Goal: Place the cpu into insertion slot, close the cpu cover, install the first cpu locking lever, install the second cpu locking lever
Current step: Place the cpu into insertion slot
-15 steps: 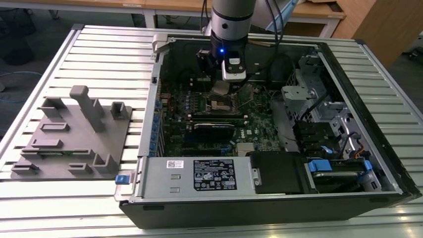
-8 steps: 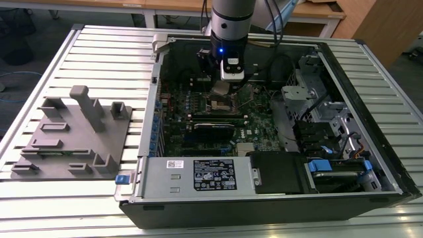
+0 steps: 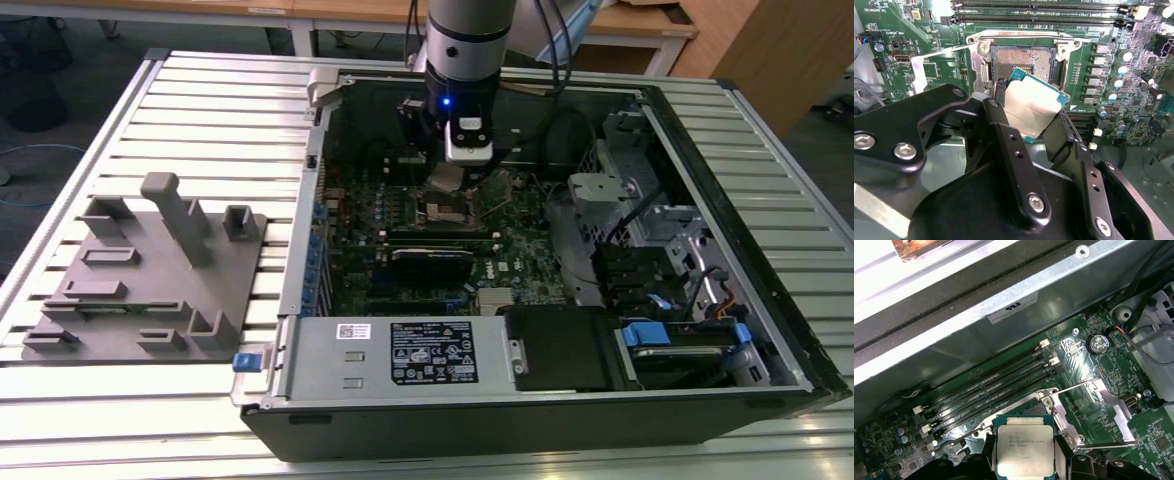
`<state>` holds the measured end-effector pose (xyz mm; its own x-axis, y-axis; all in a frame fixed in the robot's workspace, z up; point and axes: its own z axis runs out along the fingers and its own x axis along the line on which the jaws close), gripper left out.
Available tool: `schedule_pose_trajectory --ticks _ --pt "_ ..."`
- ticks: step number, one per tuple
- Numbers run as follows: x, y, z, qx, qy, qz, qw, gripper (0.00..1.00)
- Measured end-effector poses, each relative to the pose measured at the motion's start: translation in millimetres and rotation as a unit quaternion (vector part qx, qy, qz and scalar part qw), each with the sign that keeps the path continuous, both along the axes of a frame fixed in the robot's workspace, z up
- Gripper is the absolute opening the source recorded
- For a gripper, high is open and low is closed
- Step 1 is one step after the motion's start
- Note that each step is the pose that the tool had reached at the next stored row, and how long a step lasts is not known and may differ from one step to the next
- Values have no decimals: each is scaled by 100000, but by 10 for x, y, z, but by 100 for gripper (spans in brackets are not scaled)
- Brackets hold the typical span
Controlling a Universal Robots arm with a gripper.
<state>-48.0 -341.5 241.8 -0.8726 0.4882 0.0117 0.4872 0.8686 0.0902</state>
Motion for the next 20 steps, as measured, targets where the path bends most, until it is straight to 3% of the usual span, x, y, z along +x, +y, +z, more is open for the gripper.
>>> schedule_pose_trajectory --ticks 20 --pt "0 0 -3 1 0 -2626 99966 54"
